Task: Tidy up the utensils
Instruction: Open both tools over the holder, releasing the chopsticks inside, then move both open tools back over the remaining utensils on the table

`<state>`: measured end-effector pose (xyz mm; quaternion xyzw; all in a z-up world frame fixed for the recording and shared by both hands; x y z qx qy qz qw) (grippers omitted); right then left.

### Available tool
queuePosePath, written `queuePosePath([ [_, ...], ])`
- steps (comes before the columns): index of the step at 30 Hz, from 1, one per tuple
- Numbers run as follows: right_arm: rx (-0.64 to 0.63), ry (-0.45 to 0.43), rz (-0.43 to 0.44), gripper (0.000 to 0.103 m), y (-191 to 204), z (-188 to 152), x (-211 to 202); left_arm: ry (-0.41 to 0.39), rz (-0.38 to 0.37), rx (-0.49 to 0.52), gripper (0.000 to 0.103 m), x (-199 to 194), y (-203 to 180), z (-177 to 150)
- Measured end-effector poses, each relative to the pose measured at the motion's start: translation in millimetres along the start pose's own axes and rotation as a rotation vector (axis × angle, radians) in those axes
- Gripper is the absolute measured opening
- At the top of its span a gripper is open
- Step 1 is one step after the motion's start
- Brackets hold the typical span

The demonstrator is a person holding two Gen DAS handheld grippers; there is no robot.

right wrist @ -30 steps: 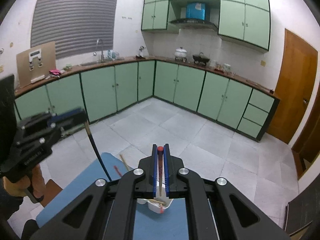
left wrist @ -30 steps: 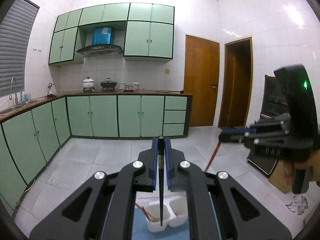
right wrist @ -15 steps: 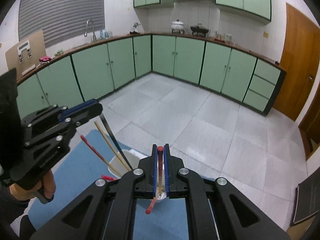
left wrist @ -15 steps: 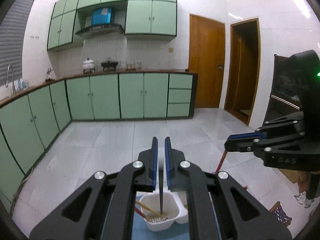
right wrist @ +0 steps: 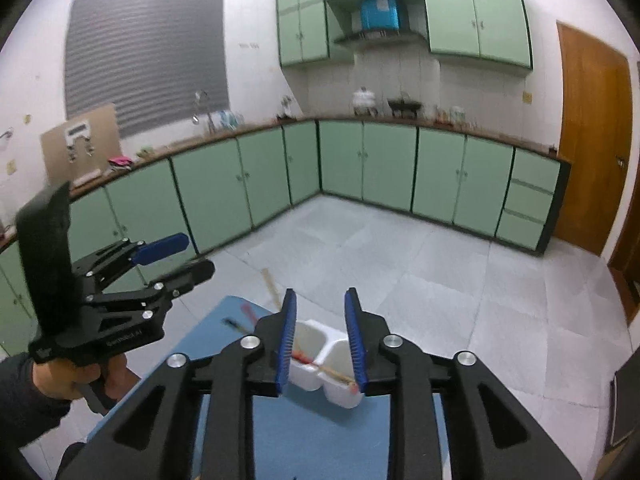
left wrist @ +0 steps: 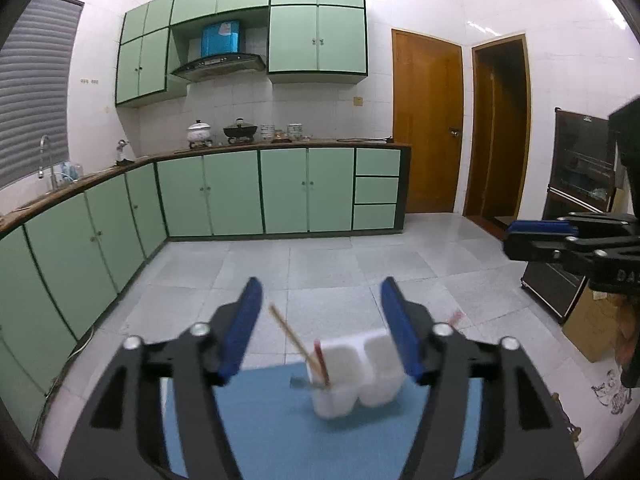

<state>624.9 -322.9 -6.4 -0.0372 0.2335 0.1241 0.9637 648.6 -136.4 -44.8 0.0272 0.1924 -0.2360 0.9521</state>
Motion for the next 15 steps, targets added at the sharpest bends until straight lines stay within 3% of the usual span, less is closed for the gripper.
queuePosePath([
  [3, -0.03, -0.061, -0.016, 0.04, 28, -38, -48, 0.015, 0.023, 0.012, 0.088, -51, -15, -32],
  [6, -0.033, -0.097, -0.051, 0.051, 56, -97, -93, 0.029, 0.066, 0.027, 0.095, -102, -31, -77],
  [9, 0.003, -0.085, -0.092, 0.055, 79, -165, -125, 0.067, 0.073, -0.008, 0.096, -142, -44, -128],
  [15, 0.117, 0.054, -0.124, 0.057, 114, -284, -151, 0.182, 0.097, -0.102, 0.096, -186, -66, -229],
])
Point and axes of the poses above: each gripper's, at about its wrist camera, not at the fingertips, and x roughly the way its jaws point, y to its left, z to its top, the point moved 6 cm from there along x, roughly the way its jaws point, and after that the axes turned 7 degrees about -z, right-handed, at the moved point
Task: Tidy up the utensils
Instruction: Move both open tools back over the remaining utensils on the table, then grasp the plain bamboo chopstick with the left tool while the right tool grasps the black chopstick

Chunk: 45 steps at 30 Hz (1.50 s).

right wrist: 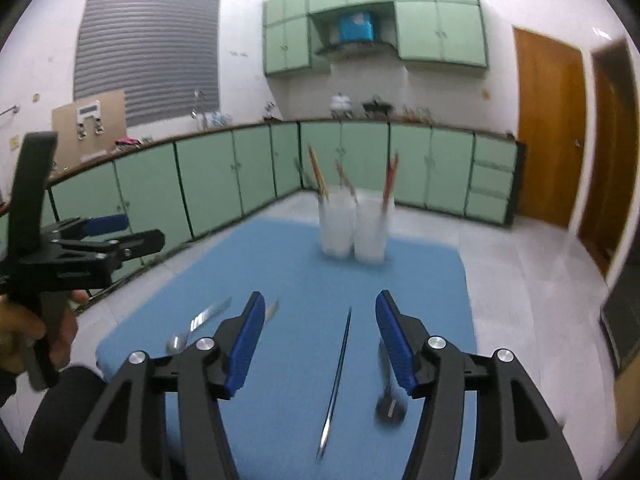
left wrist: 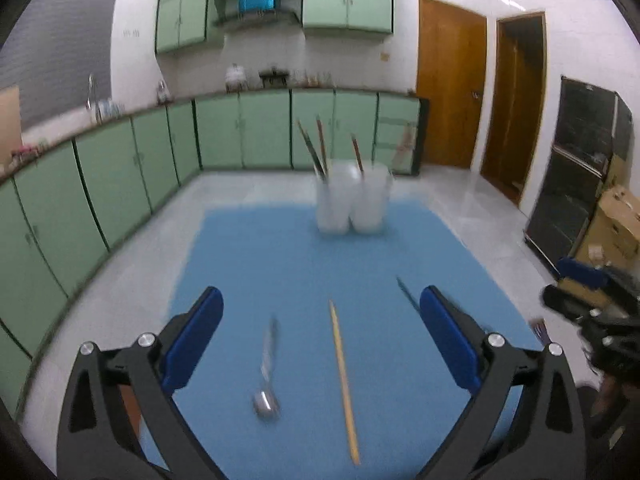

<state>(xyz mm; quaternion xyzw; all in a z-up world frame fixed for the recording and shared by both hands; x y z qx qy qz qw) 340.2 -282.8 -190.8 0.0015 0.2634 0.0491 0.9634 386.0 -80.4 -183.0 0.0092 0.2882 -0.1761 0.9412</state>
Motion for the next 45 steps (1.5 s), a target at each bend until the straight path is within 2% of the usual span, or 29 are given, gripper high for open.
queuePosePath([
  [1, 0.017, 0.028, -0.007, 0.057, 2, -16, -1, 0.02, 0.009, -0.007, 0.096, -1, -2, -14],
  [3, 0.051, 0.08, -0.017, 0.057, 4, -43, -1, 0.089, -0.026, -0.039, 0.096, 1, -9, -48],
  [5, 0.077, 0.12, -0.026, 0.057, 6, -64, 1, 0.13, -0.013, -0.025, 0.096, 1, -15, -70],
  [9, 0.116, 0.155, -0.031, 0.057, 7, -88, 3, 0.196, -0.012, -0.049, 0.096, 3, -15, -111],
  [14, 0.117, 0.179, -0.057, 0.053, 8, -100, 9, 0.248, -0.005, -0.084, 0.096, 12, -12, -141],
  [17, 0.126, 0.207, -0.063, 0.049, 5, -112, 20, 0.256, -0.005, -0.087, 0.095, 20, -13, -147],
  [19, 0.126, 0.212, -0.071, 0.047, 2, -117, 26, 0.251, 0.002, -0.078, 0.088, 25, -15, -151],
  [21, 0.131, 0.216, -0.073, 0.045, 2, -119, 33, 0.276, -0.013, -0.094, 0.072, 38, -17, -153],
  [23, 0.13, 0.226, -0.073, 0.043, 1, -121, 43, 0.287, -0.011, -0.116, 0.065, 44, -16, -161],
  [28, 0.128, 0.234, -0.086, 0.037, -2, -123, 57, 0.274, 0.002, -0.11, 0.064, 53, -16, -159],
  [34, 0.125, 0.226, -0.099, 0.036, -7, -121, 71, 0.252, 0.016, -0.089, 0.062, 63, -14, -155],
  [40, 0.101, 0.206, -0.112, 0.034, -6, -119, 77, 0.228, 0.034, -0.078, 0.054, 65, -15, -154],
  [42, 0.095, 0.204, -0.11, 0.032, -6, -119, 78, 0.223, 0.033, -0.075, 0.042, 65, -15, -153],
  [43, 0.085, 0.204, -0.108, 0.025, -5, -119, 78, 0.223, 0.03, -0.078, 0.038, 65, -14, -153],
  [44, 0.076, 0.204, -0.108, 0.015, -5, -119, 78, 0.223, 0.024, -0.083, 0.03, 65, -14, -152],
  [45, 0.072, 0.205, -0.106, 0.01, -5, -120, 78, 0.224, 0.019, -0.088, 0.021, 65, -14, -152],
])
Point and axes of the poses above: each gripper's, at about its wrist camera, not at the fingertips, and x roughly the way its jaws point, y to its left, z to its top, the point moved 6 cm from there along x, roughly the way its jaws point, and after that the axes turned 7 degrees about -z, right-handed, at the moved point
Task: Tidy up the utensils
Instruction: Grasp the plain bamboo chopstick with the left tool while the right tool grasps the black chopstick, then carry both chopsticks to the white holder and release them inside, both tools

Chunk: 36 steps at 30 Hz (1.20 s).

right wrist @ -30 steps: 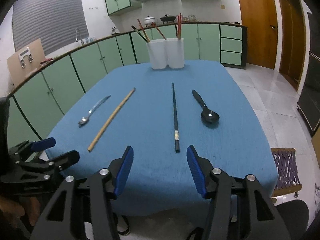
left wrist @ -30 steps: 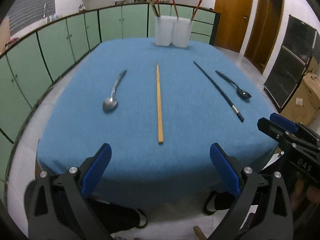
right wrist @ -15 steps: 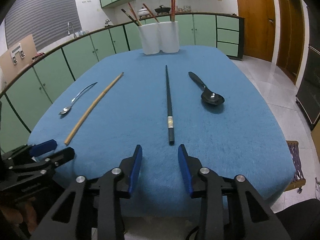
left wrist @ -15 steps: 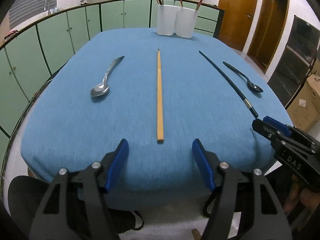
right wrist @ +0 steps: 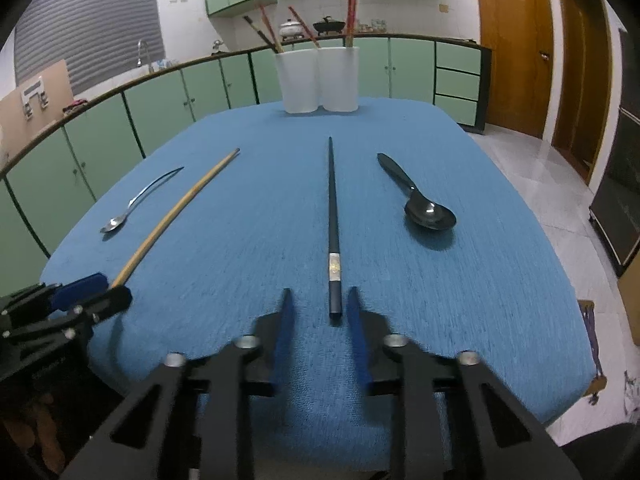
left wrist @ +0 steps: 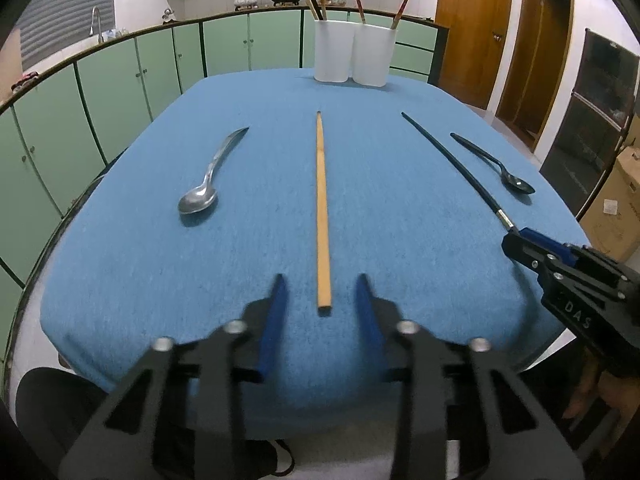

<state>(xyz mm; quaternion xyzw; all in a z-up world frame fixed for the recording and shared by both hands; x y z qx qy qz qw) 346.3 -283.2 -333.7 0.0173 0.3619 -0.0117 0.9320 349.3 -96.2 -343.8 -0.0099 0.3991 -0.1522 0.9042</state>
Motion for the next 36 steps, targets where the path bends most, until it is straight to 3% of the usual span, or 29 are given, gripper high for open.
queuePosePath([
  [2, -0.003, 0.001, 0.001, 0.007, 1, 0, -1, 0.006, -0.014, -0.01, 0.007, 0, 1, 2],
  [3, 0.001, 0.004, 0.005, 0.007, 0, 1, -2, 0.007, -0.02, -0.018, 0.006, -1, 2, 3],
  [16, 0.002, -0.056, 0.026, 0.007, -2, 24, -54, -0.056, -0.036, -0.011, 0.006, -44, -7, 30],
  [27, -0.028, -0.183, 0.054, 0.007, -5, 99, -101, -0.208, -0.053, 0.044, 0.006, -105, -18, 100],
  [36, -0.119, -0.229, 0.099, 0.007, 7, 180, -90, -0.261, -0.08, 0.098, 0.006, -102, -16, 179],
])
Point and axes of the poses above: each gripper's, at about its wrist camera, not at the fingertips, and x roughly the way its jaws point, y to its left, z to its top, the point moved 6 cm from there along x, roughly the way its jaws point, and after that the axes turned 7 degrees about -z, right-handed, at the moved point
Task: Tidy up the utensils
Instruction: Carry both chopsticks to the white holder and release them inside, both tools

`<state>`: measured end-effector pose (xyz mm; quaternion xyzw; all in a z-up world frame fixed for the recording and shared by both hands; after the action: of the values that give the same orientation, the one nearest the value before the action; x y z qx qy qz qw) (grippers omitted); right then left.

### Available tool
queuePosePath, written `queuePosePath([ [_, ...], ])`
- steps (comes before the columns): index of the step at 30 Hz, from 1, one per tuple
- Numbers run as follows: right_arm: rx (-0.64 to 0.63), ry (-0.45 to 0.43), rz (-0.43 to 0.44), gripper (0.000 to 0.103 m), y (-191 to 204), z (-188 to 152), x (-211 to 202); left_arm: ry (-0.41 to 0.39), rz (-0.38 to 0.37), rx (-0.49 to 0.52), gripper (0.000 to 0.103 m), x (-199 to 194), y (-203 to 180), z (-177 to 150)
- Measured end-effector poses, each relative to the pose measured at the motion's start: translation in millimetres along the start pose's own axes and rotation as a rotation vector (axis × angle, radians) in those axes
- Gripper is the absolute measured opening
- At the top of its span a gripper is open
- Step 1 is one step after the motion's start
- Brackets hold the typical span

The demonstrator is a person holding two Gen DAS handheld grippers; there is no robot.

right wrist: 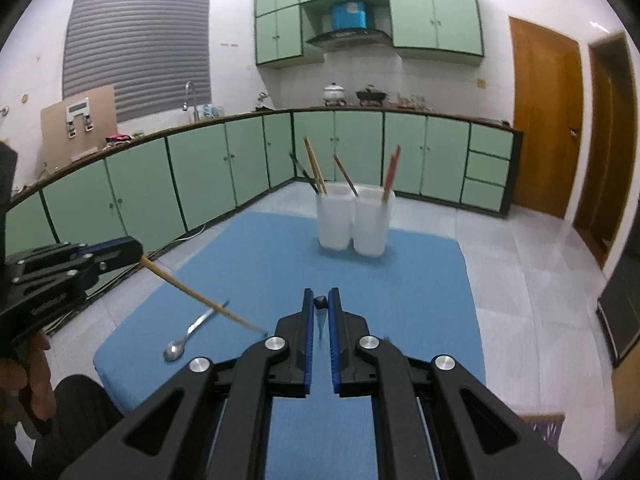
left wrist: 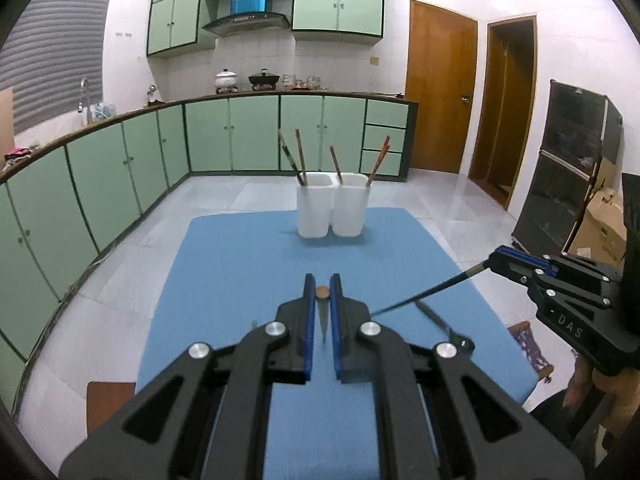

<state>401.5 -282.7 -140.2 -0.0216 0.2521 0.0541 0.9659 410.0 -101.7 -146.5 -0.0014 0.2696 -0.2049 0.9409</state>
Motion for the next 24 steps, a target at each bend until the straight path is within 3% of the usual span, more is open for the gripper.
queuePosePath([
  [11, -0.071, 0.047, 0.053, 0.007, -2, 63, 63, 0.022, -0.029, 0.023, 0.006, 54, 15, 55],
  [17, -0.075, 0.071, 0.078, 0.007, -6, 77, 81, 0.033, -0.044, 0.023, 0.006, 69, 24, 71],
  [24, -0.097, 0.09, 0.099, 0.006, -18, 116, 92, 0.047, -0.074, 0.017, 0.006, 85, 34, 110],
])
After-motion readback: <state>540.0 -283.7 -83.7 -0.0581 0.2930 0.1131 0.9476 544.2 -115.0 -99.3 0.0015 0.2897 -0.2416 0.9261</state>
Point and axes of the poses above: each gripper's, at about its wrist camera, not at the fingertips, and x roughly the way its jaws point, y to its left, z to its top, the point moved 6 cm from there along x, roughly the way its jaws point, and after that the axes turned 7 degrees about -z, right-handed, at the moved point
